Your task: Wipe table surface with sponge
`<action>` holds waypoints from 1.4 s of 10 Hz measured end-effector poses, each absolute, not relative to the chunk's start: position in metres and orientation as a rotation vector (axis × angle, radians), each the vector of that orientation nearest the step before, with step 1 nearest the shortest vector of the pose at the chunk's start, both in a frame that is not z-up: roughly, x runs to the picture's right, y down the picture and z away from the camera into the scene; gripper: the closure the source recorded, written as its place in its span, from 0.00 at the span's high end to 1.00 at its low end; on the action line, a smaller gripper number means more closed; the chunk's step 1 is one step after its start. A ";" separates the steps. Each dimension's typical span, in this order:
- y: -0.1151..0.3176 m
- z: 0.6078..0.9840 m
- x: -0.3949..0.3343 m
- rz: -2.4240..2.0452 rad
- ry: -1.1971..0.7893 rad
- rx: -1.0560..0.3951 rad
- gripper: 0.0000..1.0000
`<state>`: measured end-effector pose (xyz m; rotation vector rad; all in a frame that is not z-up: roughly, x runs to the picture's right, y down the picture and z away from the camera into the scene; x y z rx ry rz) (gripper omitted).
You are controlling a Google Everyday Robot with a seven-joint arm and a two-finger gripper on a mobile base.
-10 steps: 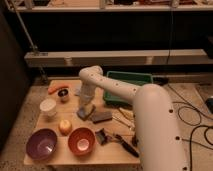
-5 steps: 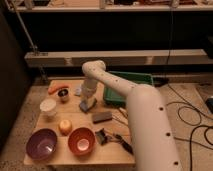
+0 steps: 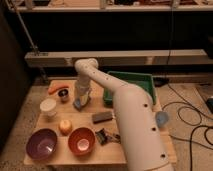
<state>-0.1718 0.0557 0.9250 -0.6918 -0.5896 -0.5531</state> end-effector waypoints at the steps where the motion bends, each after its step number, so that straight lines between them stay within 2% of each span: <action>1: 0.059 0.920 -0.181 -0.576 -0.602 -0.693 0.00; 8: 0.123 0.867 -0.181 -0.691 -0.640 -0.716 0.00; 12: 0.130 0.874 -0.140 -0.644 -0.606 -0.747 0.00; 14: 0.118 0.888 -0.127 -0.598 -0.586 -0.744 0.00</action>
